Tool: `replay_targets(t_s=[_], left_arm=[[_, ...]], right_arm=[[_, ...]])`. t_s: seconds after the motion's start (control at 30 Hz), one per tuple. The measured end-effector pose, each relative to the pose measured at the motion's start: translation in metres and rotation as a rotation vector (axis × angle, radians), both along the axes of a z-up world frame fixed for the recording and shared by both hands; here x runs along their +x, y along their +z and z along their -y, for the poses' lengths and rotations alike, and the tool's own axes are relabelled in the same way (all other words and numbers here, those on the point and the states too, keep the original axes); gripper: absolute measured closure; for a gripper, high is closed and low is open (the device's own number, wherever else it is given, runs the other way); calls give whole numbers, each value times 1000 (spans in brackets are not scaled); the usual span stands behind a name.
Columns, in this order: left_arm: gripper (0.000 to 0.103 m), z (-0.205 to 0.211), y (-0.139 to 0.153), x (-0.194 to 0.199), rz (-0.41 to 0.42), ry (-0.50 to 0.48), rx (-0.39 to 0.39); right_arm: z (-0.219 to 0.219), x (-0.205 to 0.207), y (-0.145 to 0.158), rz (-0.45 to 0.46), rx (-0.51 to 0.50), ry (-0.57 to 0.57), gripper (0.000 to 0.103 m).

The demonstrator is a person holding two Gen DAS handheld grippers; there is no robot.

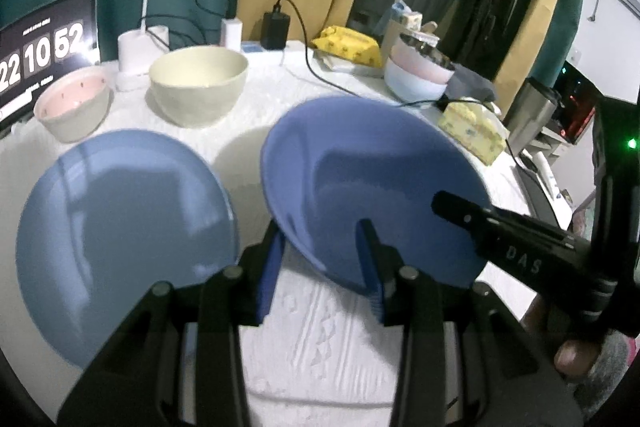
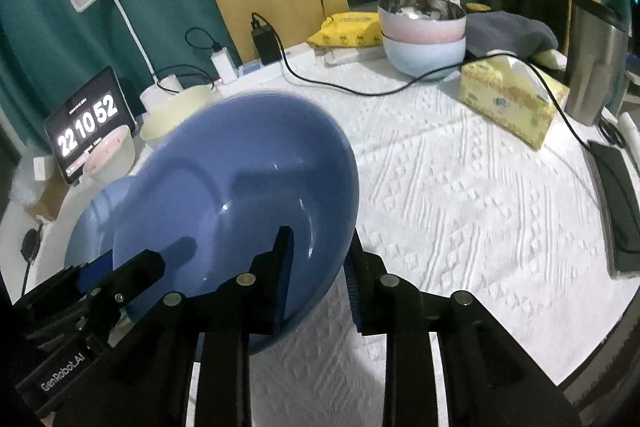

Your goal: Organize plates and bowls

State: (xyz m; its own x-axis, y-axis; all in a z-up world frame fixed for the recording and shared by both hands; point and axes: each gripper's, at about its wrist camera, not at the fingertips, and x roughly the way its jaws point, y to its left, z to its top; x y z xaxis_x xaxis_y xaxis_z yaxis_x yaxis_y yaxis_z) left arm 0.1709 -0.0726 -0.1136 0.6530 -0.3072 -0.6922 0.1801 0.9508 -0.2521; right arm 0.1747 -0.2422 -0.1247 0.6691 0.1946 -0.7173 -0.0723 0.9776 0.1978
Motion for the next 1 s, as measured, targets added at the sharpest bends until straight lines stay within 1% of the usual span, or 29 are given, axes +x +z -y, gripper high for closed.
replay_targets(t_s=[0.13,0.3,0.43,0.5,0.83,1.0], left_arm=[[64,0,3,-4,20,-4,11],[64,-4,7,-4,22,-1,22],[63,-10,13,-5,55,14,29],[58,-14,15,-4,60,21,32],[57,-38,24,-2,90,59,36],[57,-48,28,0,104,75,37]], right_arm=[[3,-4,1,9,4,-13,72],[5,-6,11,36,-11,-28,72],[6,-6,19,53,-19,-35,72],[6,-5,23,60,-24,-38,72],[-4,-3,38,96,-52,-53,72],[-13,-2,46,111,-62,-41,72]])
